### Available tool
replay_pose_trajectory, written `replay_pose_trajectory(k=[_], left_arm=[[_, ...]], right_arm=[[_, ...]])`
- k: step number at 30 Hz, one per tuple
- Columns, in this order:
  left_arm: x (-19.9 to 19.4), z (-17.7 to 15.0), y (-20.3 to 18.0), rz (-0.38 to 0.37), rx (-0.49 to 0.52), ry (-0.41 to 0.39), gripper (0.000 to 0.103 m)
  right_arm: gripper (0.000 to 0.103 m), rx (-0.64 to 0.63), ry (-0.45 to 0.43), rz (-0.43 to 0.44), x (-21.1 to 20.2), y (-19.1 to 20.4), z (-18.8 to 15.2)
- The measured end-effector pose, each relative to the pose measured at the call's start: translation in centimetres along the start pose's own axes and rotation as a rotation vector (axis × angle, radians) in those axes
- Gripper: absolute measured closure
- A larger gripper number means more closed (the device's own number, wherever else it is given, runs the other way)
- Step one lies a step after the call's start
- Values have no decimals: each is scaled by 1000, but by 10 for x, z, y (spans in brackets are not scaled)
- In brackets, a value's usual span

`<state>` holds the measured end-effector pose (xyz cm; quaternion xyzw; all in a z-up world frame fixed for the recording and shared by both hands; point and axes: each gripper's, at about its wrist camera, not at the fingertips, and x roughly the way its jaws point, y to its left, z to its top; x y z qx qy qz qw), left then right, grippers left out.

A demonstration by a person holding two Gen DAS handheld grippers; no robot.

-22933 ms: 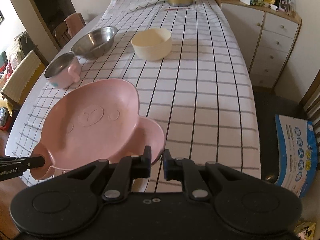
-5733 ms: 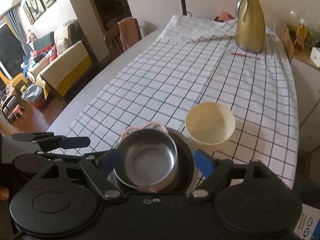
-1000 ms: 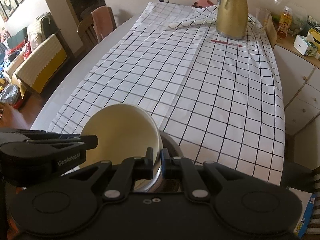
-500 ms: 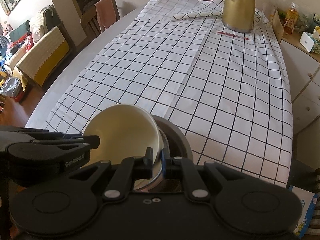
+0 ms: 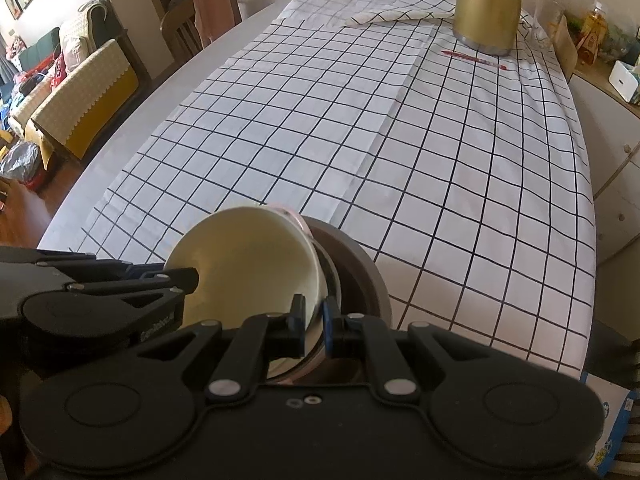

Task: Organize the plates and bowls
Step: 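Lower the cream bowl into the pink cup and open the left gripper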

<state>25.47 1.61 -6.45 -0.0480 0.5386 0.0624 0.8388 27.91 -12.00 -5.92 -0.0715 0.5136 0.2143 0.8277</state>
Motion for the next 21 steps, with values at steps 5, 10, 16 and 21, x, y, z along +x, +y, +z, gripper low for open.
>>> replay_pose_trajectory(k=[5,10,16,21], left_arm=[[4,0,1,3,-6,6,96],[5,1,1,3,-2,0,96],[7,1,1,6,11,-10,96],[7,1,6,-18,-6,-15,96]], right_arm=[[94,-1,8,-1,4,0,-1],[94,8,15,4,9,-2,-1],[91,19,27,19,14,-3,-1],[85,25,27,27,15,-4,-1]])
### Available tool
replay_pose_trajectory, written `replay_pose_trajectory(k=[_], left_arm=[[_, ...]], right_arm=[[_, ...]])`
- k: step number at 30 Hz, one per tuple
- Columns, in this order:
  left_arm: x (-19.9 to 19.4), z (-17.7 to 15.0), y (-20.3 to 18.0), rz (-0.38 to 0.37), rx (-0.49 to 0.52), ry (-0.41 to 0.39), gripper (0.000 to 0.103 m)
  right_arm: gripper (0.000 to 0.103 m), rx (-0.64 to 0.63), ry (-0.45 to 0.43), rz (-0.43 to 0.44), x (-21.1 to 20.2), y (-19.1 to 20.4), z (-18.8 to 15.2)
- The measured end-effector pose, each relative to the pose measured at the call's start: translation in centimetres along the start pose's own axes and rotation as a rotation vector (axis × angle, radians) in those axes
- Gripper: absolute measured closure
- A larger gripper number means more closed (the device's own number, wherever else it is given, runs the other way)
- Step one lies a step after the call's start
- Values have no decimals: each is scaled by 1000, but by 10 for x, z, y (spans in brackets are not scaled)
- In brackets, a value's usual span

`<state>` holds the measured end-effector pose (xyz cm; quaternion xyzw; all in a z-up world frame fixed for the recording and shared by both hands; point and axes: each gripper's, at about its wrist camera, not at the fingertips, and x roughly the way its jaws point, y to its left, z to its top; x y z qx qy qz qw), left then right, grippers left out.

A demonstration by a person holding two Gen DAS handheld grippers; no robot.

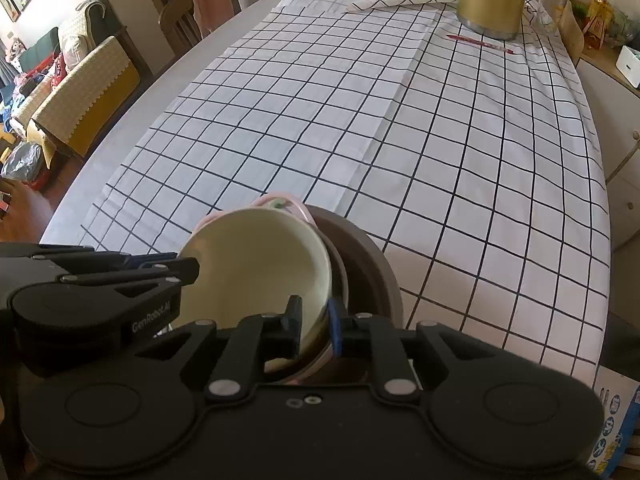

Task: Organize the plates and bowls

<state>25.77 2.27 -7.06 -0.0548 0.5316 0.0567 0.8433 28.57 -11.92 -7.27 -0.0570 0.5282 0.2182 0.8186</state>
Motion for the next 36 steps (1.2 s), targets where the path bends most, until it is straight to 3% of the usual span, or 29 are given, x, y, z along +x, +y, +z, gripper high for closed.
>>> replay_pose_trajectory(k=[7,22,36], left_arm=[[-7,-3,8,-48,-16,-20,95],[-36,-19,31,-165,-77,-62,91],[-78,-43,32,-167,-37,-150,88]], right_arm=[[80,6,-12,17,-5,-2,0],[56,-35,-84,77,-41,-1,-7],[28,-92,-169,109,-76,1,-19]])
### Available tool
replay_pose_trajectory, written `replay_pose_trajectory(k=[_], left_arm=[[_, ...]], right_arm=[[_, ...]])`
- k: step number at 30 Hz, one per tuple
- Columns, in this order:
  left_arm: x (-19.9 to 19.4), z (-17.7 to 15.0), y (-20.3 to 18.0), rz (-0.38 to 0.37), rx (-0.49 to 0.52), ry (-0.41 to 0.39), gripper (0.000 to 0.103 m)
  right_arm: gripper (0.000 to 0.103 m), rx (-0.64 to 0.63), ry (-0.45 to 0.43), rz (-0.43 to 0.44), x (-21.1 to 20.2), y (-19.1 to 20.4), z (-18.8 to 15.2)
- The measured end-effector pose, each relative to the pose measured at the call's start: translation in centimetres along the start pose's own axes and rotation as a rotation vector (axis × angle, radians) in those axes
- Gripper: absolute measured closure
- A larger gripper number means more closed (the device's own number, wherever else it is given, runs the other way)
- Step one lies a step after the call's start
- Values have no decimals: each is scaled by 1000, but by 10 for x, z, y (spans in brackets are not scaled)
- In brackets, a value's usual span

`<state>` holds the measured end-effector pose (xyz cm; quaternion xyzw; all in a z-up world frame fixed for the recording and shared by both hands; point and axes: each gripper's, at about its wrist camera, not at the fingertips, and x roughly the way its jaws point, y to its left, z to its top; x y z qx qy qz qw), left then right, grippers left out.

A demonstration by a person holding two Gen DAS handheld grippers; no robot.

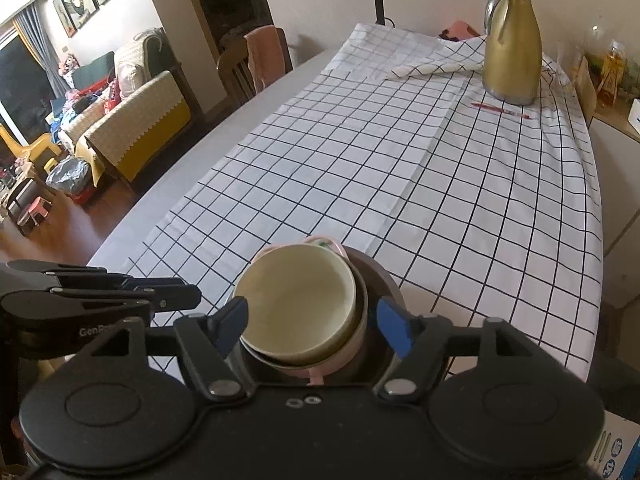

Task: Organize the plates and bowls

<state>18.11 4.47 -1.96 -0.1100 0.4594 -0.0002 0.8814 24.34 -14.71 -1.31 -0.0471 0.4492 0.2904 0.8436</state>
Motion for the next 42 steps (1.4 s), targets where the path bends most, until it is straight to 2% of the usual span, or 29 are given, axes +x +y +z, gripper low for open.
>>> replay_pose_trajectory(k=[1,2,3,4,5,8,12,14,23,28,31,40,42], left_arm=[[-2,-1,-1,2,5,-6,76],[-5,-3,-1,0,8,-13,56],[-7,-5,0,-2,5,-22,44],[-10,-7,0,-1,2,-35,27],[-13,-8,-1,3,3,-45,25],[-15,-11,0,5,0,-42,25],[-10,-17,5,29,-18,-26,25],[-5,-21,8,42,-31,-18,25],[27,-39,21,85,-99,17,25],[45,-48,28,107,-140,29,25],[54,-51,32,129,-165,38,26],[74,-55,39,114,-227,57,27],[77,-55,39,112,-234,63,31]], right_arm=[[27,-2,-4,1,-2,-1,-1],[24,-3,-8,3,-4,-1,-2],[23,-6,-13,5,-6,-2,-3],[22,-9,-18,8,-8,-3,-4],[21,-10,-22,11,-10,-4,-5],[17,-18,-37,10,-16,-7,-8],[4,-63,-74,-8,-21,-11,-16],[1,-78,-79,-16,-20,-15,-20],[1,-41,-35,-51,13,-49,-31],[6,-12,-1,-61,35,-66,-29],[12,-7,24,-56,48,-76,-29],[30,-21,91,-35,85,-86,-26],[36,-4,107,-24,91,-89,-26]])
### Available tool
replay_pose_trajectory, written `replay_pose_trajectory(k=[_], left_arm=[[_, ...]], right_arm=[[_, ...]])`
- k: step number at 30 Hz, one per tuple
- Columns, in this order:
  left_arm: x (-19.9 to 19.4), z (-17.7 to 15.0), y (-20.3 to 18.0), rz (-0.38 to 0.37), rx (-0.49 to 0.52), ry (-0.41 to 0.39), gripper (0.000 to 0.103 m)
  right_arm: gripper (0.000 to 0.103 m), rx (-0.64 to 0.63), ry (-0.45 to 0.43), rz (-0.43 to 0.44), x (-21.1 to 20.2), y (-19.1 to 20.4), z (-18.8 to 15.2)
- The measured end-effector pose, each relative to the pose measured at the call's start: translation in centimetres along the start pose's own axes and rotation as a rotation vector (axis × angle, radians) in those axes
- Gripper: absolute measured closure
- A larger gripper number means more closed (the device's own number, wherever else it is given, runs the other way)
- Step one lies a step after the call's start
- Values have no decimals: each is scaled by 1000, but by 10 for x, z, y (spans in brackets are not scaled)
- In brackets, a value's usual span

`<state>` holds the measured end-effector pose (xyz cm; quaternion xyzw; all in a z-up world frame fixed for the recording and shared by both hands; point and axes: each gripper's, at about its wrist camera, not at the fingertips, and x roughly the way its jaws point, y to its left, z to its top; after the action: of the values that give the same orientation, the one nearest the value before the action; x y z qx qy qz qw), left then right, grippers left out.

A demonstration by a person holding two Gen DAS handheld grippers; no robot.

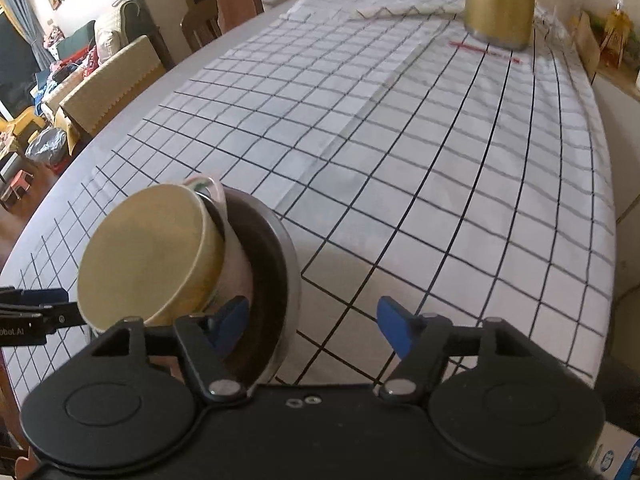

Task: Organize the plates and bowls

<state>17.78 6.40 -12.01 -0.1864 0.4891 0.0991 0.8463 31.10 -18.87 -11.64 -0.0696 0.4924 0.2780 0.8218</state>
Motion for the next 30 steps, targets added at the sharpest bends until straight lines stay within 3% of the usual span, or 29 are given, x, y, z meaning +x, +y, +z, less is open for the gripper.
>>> replay_pose_trajectory(k=[8,15,18,23,30], left_arm=[[9,6,-5,-29,-4,27,59],[18,11,-12,-54,2,50,74],[21,12,-14,-62,16,59,83],[23,13,-19,-21,58,58,87],[20,15,-22,-6,79,51,87]], right_arm=[[57,-4,31,30,14,1,6],[75,-32,53,55,22,10,9],[78,-43,56,50,23,14,8],[90,-45,57,14,23,13,9],[90,-57,42,-14,20,21,8]])
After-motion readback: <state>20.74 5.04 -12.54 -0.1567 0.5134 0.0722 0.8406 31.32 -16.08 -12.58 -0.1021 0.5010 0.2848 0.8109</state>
